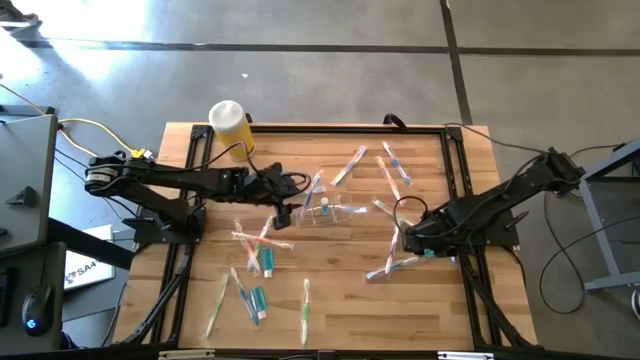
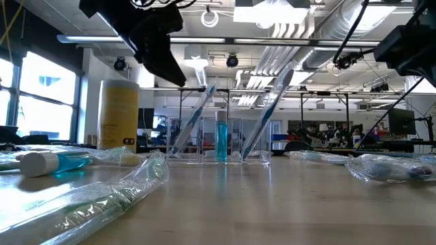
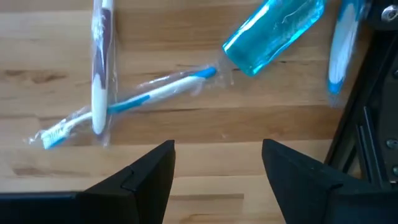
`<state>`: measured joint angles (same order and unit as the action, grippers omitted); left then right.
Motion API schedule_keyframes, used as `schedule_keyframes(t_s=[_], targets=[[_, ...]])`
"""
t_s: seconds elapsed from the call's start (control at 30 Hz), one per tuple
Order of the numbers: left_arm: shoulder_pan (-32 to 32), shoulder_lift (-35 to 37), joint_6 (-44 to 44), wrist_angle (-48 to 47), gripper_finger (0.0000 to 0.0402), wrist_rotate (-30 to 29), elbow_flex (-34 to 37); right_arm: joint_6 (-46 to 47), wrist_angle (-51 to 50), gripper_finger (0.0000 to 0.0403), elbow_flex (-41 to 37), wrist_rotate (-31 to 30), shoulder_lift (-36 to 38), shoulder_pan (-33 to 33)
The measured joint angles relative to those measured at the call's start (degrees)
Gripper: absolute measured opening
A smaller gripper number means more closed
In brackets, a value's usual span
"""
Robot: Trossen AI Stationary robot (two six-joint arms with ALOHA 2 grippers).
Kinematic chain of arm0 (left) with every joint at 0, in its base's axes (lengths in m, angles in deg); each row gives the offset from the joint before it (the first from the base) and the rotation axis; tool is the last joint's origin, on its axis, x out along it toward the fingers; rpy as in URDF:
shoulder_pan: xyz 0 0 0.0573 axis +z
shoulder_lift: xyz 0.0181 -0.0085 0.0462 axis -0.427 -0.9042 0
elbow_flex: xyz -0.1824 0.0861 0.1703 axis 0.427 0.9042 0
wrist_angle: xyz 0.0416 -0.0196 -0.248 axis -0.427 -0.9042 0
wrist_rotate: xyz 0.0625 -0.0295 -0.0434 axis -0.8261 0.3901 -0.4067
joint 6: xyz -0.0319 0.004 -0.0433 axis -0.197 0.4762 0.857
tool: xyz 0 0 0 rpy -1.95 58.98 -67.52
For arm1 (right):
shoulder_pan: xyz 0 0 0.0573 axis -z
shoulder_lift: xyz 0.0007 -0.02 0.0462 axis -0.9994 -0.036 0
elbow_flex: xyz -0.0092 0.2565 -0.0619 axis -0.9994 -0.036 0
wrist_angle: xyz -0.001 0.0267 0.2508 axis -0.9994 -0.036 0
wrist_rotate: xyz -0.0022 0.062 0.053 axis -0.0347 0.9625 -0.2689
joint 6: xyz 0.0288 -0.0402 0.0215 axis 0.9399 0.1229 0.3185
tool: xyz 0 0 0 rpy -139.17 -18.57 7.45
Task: Pick & Place toothbrushing station
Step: Put the blue mouthwash into the transparent organizer
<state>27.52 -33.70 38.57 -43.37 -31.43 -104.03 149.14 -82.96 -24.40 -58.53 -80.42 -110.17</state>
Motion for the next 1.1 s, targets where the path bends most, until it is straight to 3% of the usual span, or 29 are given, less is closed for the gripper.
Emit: schedule_keyframes(t_s=[0.27,0.6,0.97,1.1], targets=[[0.0,0.0,-0.9,-4.0,0.0217,0.0,0.0,9.5,4.3,0.0233,-8.0,0.0,0.6,0.4],[0.0,0.0,-0.7,-5.1,0.0217,0.0,0.1,9.8,10.6,0.0233,-18.4,-0.3,1.1,5.7],[0.0,0.0,-0.9,-0.4,0.0217,0.0,3.6,1.6,12.4,0.0230,-22.7,-1.2,1.5,10.6],[0.0,0.0,-1.0,-0.4,0.0217,0.0,3.6,-0.4,12.6,0.0192,-22.8,-1.2,1.5,10.7]])
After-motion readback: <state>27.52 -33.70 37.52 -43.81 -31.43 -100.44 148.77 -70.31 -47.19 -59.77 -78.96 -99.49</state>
